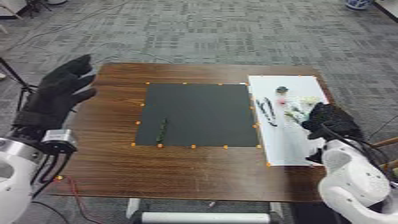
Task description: Arrange flowers
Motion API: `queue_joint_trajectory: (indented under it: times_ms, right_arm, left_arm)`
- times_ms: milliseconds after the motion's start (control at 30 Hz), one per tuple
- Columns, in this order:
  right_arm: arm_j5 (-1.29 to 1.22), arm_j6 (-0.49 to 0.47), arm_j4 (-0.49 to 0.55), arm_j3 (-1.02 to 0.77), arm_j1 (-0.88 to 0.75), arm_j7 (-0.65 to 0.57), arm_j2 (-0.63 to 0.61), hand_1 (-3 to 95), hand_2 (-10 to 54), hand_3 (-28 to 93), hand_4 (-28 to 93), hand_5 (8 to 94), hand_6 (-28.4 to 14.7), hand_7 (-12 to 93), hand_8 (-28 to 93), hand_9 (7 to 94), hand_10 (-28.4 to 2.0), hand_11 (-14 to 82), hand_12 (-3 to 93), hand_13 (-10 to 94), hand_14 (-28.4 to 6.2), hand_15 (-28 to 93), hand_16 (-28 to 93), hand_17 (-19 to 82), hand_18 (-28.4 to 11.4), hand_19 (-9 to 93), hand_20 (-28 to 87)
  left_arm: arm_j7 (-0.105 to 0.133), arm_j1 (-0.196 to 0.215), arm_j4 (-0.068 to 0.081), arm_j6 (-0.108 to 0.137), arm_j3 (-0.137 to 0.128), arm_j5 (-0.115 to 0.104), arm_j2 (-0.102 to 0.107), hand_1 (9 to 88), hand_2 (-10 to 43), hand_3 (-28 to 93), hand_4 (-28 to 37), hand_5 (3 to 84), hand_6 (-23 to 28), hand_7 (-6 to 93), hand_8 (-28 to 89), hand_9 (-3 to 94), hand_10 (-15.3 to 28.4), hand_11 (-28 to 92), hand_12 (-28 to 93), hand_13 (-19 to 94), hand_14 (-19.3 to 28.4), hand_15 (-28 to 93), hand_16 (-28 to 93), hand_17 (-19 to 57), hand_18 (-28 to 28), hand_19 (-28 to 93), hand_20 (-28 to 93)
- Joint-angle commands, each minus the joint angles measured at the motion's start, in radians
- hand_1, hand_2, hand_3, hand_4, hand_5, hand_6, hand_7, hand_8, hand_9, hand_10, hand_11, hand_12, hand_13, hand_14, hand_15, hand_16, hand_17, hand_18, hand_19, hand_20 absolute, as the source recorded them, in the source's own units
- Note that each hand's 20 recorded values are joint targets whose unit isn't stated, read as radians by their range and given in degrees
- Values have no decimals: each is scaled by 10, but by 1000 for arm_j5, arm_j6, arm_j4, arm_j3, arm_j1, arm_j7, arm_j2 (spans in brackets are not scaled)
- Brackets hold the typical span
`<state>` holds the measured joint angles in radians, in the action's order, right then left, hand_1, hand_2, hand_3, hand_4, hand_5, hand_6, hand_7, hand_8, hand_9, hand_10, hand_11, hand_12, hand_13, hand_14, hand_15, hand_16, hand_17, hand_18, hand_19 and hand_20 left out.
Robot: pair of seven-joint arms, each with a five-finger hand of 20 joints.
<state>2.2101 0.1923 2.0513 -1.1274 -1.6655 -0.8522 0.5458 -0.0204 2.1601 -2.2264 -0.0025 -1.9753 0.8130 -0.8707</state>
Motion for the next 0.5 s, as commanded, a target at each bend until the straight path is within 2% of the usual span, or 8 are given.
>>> queue_joint_trajectory:
  times_ms: [33,233,267,300,367,400,433,500]
  right_arm:
    - [-62,-40,-35,342,469,65,183,360,-95,873,-116,789,10,521,266,843,-83,658,541,803,-79,892,456,451,-234,932,580]
    - [-58,-97,-179,555,635,55,385,357,-95,873,-111,797,14,518,275,851,-80,657,545,813,-77,893,456,463,-237,932,593]
    - [-58,-135,-199,565,641,59,418,356,-95,873,-110,798,15,517,275,852,-80,657,545,814,-77,893,455,464,-236,932,594]
    - [-70,-115,-227,611,671,58,437,356,-95,874,-110,799,16,516,274,852,-79,657,546,816,-77,893,455,465,-236,932,595]
    - [-63,-155,-273,649,692,51,489,353,-95,875,-107,800,17,515,275,853,-80,656,546,817,-76,893,455,469,-236,932,597]
    - [-63,-151,-302,674,707,49,514,353,-95,875,-106,801,17,514,276,854,-80,656,546,818,-76,893,455,469,-236,932,598]
    - [-61,-193,-319,674,704,49,541,353,-95,875,-106,802,17,513,275,855,-79,656,546,820,-76,893,454,471,-236,932,599]
    - [-56,-198,-356,710,726,42,572,350,-95,876,-106,806,19,513,276,860,-77,656,545,826,-74,893,454,477,-236,932,601]
  left_arm:
    - [-5,-17,1,11,5,-1,6,263,-94,687,-275,205,14,161,-74,141,87,125,219,45,117,330,-19,-131,195,383,92]
    - [2,-42,15,16,29,1,2,264,-93,686,-276,205,14,160,-73,141,87,126,219,45,117,330,-19,-131,195,383,92]
    - [1,-36,12,17,26,2,-2,264,-93,686,-275,205,14,160,-74,141,87,127,219,45,116,329,-19,-131,195,383,92]
    - [5,-33,12,15,27,2,-7,264,-93,685,-275,205,14,160,-74,140,87,127,220,45,116,329,-19,-130,195,383,92]
    - [9,-21,11,19,28,3,-22,263,-93,687,-274,205,14,160,-73,140,87,127,220,46,116,329,-19,-130,195,382,92]
    - [24,-10,10,33,31,4,-28,263,-94,687,-274,205,14,161,-73,140,87,127,220,45,116,329,-19,-130,195,382,92]
    - [32,7,7,45,29,1,-39,263,-94,687,-274,205,13,161,-73,140,87,127,220,45,116,330,-18,-130,194,382,92]
    - [62,37,9,63,27,-25,-41,263,-95,688,-275,207,11,163,-73,142,86,128,220,47,115,330,-18,-130,195,381,92]
